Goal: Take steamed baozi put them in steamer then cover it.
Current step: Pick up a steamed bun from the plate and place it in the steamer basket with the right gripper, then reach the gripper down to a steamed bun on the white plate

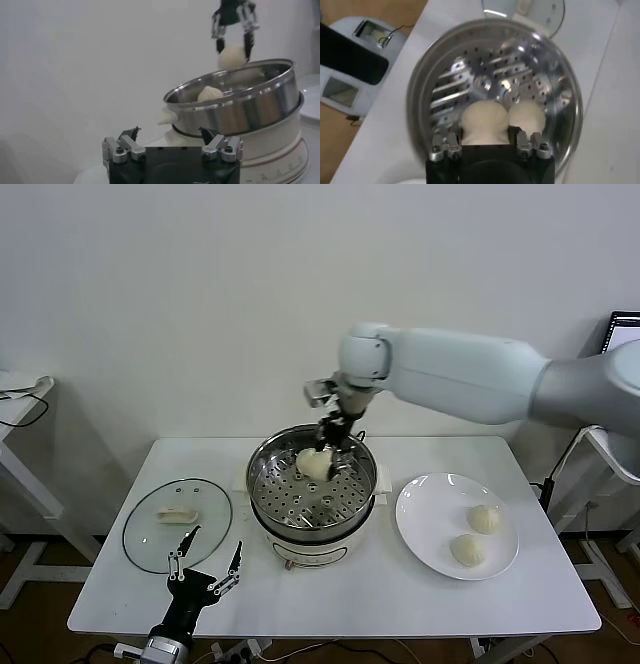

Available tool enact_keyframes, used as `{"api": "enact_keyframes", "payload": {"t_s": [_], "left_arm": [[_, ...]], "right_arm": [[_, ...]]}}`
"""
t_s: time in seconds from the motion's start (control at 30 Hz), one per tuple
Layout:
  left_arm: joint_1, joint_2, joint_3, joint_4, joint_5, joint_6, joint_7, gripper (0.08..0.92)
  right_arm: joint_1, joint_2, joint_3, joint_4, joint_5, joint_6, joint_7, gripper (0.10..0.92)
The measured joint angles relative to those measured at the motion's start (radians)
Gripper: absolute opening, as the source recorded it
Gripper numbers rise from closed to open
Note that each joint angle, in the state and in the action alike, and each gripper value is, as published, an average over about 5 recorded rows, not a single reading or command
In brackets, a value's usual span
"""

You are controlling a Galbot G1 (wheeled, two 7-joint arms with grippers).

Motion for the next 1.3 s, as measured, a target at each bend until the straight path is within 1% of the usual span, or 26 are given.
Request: {"api": "enact_keyframes", "payload": {"t_s": [0.23,0.33,0.43,0.63,0.77,0.97,1.13,1.3], "left_arm": [[0.007,0.002,-0.009,0.005,-0.002,-0.003,-0.001,0.823],[0.007,0.001,-0.01,0.006,-0.003,-0.003,-0.001,0.823],[0.007,0.0,-0.01,0.005,-0.004,-0.003,-0.001,0.823],[0.007,0.0,-0.015,0.006,-0.005,-0.003,-0.002,0.823],[0.007,0.001,-0.017,0.006,-0.005,-0.003,-0.002,0.823],[0.008,0.0,-0.014,0.006,-0.005,-0.003,-0.003,0.823],[0.004,-0.001,-0.004,0.006,-0.003,-0.001,-0.003,0.823],[0.0,0.002,0.003,0.008,0.0,0.0,-0.004,0.823]], "right_arm": [[-0.06,0.084,-0.008,-0.082,0.003,-0.009,0.046,0.612],[-0.083,0.106,-0.009,-0.103,0.002,-0.012,0.061,0.627],[-0.098,0.117,-0.009,-0.114,0.0,-0.014,0.072,0.674],[-0.11,0.12,-0.003,-0.117,-0.007,-0.016,0.08,0.803],[-0.099,0.098,0.004,-0.091,-0.019,-0.015,0.073,0.821],[-0.041,-0.01,0.031,0.015,-0.066,0.005,0.026,0.823],[0.018,-0.163,0.062,0.102,-0.116,0.043,-0.043,0.823],[0.042,-0.333,0.079,0.139,-0.172,0.092,-0.113,0.823]]}}
